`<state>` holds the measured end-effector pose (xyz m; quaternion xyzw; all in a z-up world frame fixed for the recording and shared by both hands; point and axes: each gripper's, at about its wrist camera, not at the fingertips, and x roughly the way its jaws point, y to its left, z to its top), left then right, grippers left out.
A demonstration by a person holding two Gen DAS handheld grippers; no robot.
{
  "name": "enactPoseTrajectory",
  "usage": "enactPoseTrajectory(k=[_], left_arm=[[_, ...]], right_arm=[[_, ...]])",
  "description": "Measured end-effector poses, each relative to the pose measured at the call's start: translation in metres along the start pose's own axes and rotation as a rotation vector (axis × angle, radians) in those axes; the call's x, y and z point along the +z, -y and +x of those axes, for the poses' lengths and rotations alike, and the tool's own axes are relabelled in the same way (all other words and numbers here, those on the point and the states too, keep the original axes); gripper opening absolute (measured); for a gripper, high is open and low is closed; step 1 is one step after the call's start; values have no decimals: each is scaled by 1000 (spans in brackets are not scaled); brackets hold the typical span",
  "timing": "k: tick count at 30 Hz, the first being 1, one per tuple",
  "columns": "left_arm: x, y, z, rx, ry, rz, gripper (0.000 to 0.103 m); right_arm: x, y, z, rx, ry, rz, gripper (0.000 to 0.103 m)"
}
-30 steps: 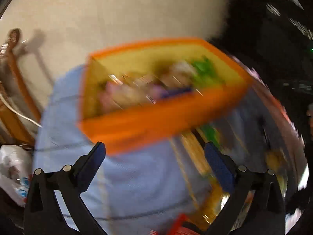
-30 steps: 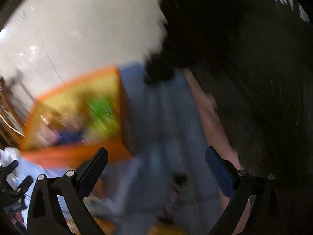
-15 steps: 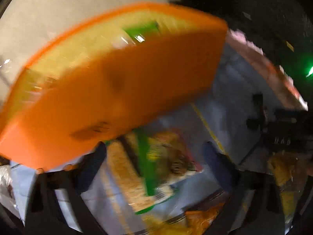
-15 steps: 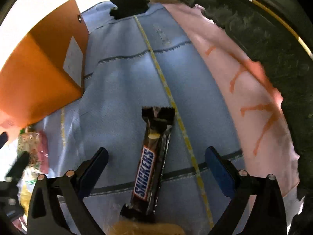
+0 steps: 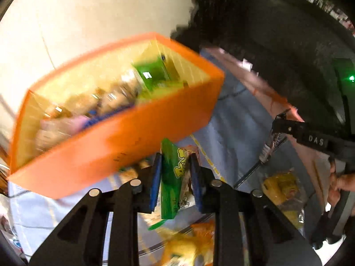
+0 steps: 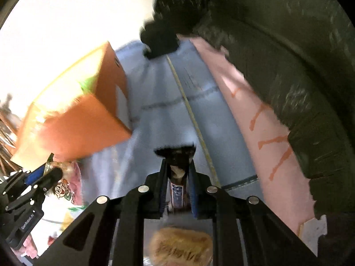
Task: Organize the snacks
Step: 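Grasp green snack bag with left tool while right tool grasps Snickers bar, then release green bag and Snickers bar into the orange box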
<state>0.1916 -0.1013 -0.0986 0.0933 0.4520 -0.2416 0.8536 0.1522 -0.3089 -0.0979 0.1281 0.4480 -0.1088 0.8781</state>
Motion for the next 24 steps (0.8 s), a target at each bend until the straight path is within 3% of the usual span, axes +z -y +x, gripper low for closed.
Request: enactPoseTrajectory(k=[4,9,15,20,21,22,23,24], left_arm=[[18,-30,-50,25,76,-13,24],[58,-86,-107,129,178,-53,24],[110,-144,-144,289,247,-88,24],[131,-162,-150,377,282,-133,26],[133,-159,-145,415,288,-142,53],[136,-160,-141,476,283,-147,98],[134,-162,-140,517,284,-150,96],[133,-164,-137,536,267,-154,99]], right_arm=[[29,-26,-40,57,102,-37,17],[84,-77,-84,125,218,-150,17],[157,-137,-100,162,263,-223,17],[198,-167,-90,187,252,-196,18],[202,-172,-92,167,262,-180,39],[205,-176,-92,143,263,-186,100],[204,-178,-92,120,275,-193,96],[202,-181,-92,104,273,-216,100]])
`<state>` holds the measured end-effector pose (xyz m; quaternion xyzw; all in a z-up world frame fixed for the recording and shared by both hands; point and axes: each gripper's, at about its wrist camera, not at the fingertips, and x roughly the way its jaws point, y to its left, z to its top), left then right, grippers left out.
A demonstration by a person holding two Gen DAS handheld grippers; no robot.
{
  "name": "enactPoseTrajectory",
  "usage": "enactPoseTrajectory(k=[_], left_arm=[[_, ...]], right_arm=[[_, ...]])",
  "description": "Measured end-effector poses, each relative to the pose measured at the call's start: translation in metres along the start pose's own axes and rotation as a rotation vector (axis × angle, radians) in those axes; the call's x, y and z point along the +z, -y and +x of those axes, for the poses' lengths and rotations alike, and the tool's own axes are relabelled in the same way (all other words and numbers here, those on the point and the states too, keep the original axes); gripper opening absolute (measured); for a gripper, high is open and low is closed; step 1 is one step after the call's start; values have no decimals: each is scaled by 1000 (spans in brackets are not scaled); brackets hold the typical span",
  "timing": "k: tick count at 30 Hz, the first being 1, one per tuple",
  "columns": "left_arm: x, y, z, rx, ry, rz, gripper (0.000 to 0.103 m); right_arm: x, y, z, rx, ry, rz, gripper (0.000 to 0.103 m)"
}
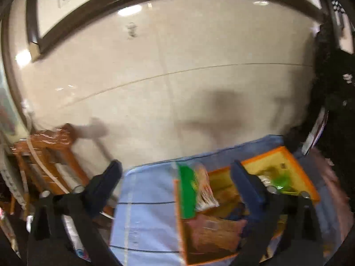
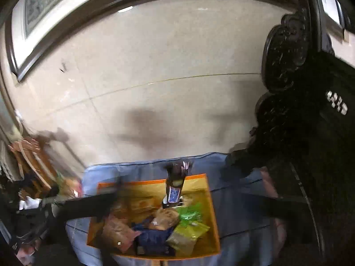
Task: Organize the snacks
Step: 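Release green bag and Snickers bar into the orange box, then grasp red snack pack with left tool while right tool grasps yellow bread bun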
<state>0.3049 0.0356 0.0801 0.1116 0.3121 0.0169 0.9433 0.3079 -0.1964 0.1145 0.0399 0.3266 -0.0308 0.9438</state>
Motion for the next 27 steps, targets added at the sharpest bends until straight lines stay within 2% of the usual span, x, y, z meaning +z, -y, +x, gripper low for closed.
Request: enactPoseTrajectory(k=[2,5,8,12,14,16,17,18,20,22,24,25,27], left_arm=[[-6,-3,7,-34,-32,11,99],[-30,-10,11,-41,-86,-1,99],[-76,-13,-8,-66,-135,60,99],[-176,-3,-61,-171,-163,156,99],[-230,6,-87,-222,-168,197,99],[-276,21,-100,-260,-203,263,99],[-298,34,-100,-286,-248,317,99],[-316,44,-98,-300,-289,369,99],[-341,64,-88,-259,-326,451,99],[-349,69,-87,-283,-292,430,99],[-352,72,-82,-287,-221,370,99],[-356,75,-83,-267,-176,374,99],[-367,89,-75,-283,-188,433,99]], right_arm=[[-7,-2,-6,-4,1,-41,100],[-27,6,-21,-1,-23,-48,100],[-69,27,-43,-19,-76,-72,100],[-177,69,-51,-148,-242,-40,100],[-242,95,-35,-206,-361,39,100],[-282,112,-20,-234,-423,106,100],[-303,121,-7,-242,-458,150,100],[-313,125,-1,-225,-462,176,100],[-324,127,4,-196,-446,217,99],[-328,126,9,-194,-422,229,100],[-335,124,23,-184,-474,244,100],[-336,119,25,-197,-479,226,100],[-340,114,31,-212,-500,188,99]])
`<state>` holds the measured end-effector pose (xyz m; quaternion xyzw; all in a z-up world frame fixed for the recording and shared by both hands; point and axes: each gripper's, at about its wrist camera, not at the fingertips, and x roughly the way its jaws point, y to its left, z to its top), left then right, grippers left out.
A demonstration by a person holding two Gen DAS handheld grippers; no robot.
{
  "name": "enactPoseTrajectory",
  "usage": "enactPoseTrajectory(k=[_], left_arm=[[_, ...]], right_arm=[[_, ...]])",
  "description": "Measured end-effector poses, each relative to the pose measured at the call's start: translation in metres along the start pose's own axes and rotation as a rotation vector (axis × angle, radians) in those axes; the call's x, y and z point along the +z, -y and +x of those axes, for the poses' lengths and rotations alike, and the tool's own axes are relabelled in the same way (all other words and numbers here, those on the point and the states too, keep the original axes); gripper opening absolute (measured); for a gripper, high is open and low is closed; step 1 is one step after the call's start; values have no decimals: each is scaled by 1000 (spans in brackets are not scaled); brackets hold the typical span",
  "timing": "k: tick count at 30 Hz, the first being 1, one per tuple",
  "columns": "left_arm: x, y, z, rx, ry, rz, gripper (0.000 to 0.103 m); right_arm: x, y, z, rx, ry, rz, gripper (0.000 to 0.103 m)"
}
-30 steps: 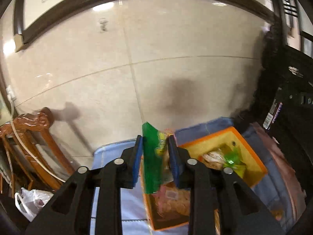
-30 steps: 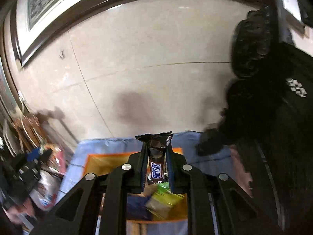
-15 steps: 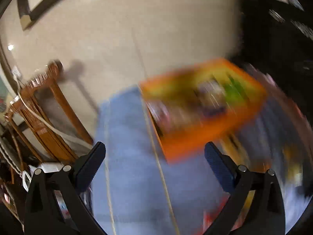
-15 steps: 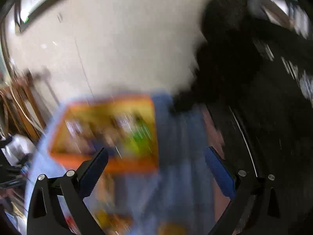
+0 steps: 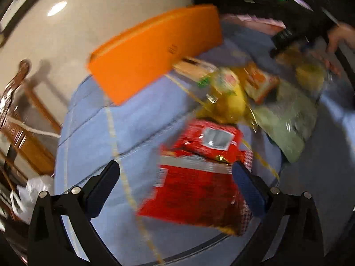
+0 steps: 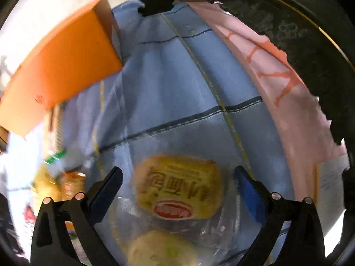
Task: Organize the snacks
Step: 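Grasp red snack pack with left tool while right tool grasps yellow bread bun, then release red pack and bread bun into the orange box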
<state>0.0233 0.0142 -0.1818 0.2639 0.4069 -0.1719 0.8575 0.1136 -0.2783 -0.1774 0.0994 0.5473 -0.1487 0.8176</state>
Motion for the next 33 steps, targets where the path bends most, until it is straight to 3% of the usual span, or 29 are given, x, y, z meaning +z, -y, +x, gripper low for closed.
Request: enactPoseTrajectory(k=[2,3,4,5,6,7,9,12,16,21,25,28,31,33], left_arm=[[-1,22,4,1,-8,83,99],[-3,27,0,12,51,87,99],[-5,29,2,-11,40,73,95],[-3,16,7,-94,-2,-51,86],[-1,7,7,-108,-17,-115,74],[1,4,6,-99,-24,-129,69],[2,-1,2,-130,-25,-150,69],[1,-4,-7,-142,-24,-144,68],[12,-28,-28,-156,14,-246,68],[45,-66,-62,-93,101,-242,68],[88,-111,-91,-12,218,-290,68],[138,-148,-103,52,287,-312,69],[178,-178,-108,86,355,-359,69],[211,-196,-92,110,336,-391,69]], right_arm=[[-2,2,6,9,-11,31,100],[-4,-1,4,-33,-8,12,89],[-4,-3,-1,-45,7,-1,68],[-4,0,-6,-4,14,23,65],[-3,6,-11,47,14,75,63],[-3,10,-17,59,33,91,63],[-1,9,-34,29,79,61,63],[-1,11,-57,74,113,67,62],[4,12,-93,113,183,60,62],[21,5,-143,184,284,33,62],[58,-16,-183,214,403,-50,62],[98,-40,-206,267,460,-113,63],[145,-79,-209,299,459,-197,63],[170,-100,-197,317,417,-215,63]])
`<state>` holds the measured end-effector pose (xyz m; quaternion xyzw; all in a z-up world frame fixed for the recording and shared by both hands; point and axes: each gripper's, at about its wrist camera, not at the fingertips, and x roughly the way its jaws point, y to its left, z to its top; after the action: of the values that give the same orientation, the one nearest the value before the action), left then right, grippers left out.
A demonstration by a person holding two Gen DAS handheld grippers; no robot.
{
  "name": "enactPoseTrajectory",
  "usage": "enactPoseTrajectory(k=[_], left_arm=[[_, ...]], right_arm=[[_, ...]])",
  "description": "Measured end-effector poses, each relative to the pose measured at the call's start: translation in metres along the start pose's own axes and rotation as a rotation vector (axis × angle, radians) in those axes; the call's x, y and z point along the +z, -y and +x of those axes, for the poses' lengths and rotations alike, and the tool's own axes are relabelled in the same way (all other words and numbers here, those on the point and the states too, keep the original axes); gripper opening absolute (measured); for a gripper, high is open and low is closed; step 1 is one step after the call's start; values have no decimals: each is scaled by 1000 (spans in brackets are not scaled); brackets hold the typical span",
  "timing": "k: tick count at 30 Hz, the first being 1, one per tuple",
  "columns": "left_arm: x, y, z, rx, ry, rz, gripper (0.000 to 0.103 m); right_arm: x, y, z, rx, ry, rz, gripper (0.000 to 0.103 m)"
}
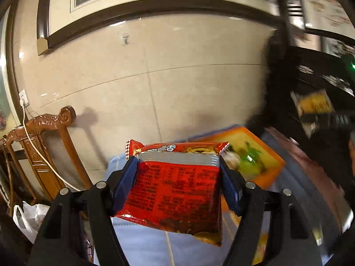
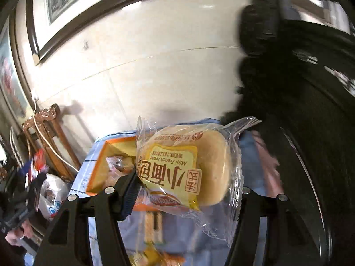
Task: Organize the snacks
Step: 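Release red pack and bread bun into the orange box, then grasp red wrapped pack with left tool while right tool grasps green-printed bun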
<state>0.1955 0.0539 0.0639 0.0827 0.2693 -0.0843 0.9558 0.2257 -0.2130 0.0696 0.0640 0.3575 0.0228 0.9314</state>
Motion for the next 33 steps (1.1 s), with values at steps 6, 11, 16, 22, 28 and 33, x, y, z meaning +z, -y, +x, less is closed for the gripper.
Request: enactPoseTrajectory(k=[6,11,16,22,28,33], left_arm=[[49,8,72,20,-62,1,69],[51,14,108,136,-150,18,99],[-17,25,91,125,-260,164,99],[-147,41,21,26,-362,264,99],[-227,65,-1,-21,-354,297,99],[-257,71,11,-51,-296,226,99]], right_arm=[[47,-22,68,8,-58,-10,63],[53,-21,80,-87,-111,-86,100],[-20,16,36,-185,-165,-92,100],[-196,70,-12,-318,-293,112,100],[-282,74,-10,-360,-342,211,100],[-304,77,18,-395,-370,192,100]])
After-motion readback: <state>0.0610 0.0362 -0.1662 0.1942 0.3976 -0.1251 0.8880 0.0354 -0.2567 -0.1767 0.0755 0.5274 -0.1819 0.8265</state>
